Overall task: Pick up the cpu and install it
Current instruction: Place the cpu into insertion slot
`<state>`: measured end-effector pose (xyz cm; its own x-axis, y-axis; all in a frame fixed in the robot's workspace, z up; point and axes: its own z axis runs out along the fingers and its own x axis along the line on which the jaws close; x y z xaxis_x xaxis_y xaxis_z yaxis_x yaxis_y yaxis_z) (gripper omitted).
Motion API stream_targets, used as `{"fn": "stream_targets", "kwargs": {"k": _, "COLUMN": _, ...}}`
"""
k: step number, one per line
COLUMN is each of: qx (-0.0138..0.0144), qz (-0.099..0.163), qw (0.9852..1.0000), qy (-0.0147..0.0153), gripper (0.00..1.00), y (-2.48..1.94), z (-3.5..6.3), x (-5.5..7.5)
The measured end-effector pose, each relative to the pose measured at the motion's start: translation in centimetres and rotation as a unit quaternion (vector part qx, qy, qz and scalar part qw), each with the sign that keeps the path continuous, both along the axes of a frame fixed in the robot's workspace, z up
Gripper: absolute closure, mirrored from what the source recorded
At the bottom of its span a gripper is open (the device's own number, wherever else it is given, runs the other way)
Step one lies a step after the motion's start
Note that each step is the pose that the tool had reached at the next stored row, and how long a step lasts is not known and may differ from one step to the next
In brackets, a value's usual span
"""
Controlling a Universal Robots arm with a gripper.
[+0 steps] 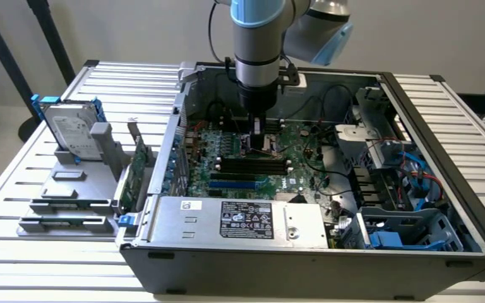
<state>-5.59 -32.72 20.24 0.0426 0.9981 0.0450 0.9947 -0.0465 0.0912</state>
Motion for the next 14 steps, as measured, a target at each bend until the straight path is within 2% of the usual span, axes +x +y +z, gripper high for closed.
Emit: {"fn": "stream_targets", "kwargs": {"k": 14, "qx": -0.0001, "qz": -0.003, "qw": 1.0000, "qy": 0.0000, "gripper": 0.46, "y": 0.04, "z": -0.33, "x": 0.04}}
